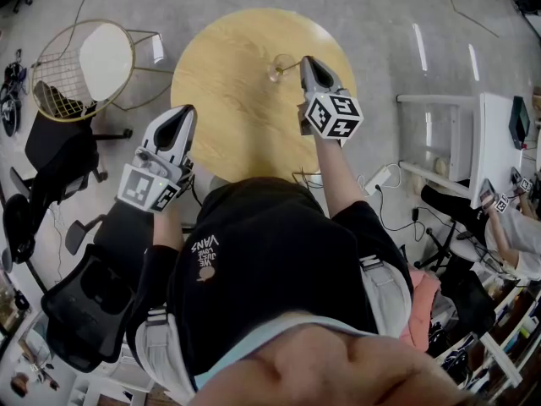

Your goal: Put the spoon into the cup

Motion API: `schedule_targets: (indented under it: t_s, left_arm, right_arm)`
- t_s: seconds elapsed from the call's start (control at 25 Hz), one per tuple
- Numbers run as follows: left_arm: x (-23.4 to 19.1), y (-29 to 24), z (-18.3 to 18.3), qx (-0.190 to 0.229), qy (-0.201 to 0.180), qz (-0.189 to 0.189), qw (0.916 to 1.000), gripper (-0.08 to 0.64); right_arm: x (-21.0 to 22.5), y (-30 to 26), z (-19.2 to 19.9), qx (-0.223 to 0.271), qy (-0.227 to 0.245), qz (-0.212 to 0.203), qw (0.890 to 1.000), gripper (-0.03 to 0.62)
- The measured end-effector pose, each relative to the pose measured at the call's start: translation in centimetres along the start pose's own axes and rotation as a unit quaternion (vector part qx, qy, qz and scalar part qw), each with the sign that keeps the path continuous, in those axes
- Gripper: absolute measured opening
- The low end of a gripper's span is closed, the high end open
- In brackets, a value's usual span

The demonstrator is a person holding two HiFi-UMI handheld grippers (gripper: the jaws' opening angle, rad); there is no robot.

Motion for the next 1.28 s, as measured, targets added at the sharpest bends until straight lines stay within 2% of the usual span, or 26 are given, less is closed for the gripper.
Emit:
schedule_targets:
  t_s: [0.56,1.28]
  left_arm:
    - [-0.2,0.3,0.3,-0.002,0.002,-0.008,1.0000,0.003]
    - [-0.3,0.1,0.0,-0.004,-0.002,-0.007,1.0000,0.003]
  right_arm:
    - [0.3,-1.2,1.7,-0.025,0.003,0.006,1.000,0.000]
    - [0.4,-1.7,2.3,-0.034,0.008,0.010,0.999,0.000]
Point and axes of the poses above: the fingertips, and each gripper's own axes: y backward along the fingers, x to its right, z out of its underside, the point moved 6 cm from there along y, backward along the fingers, and after that the axes turned 7 degrees about z, right-handed, at the moved point
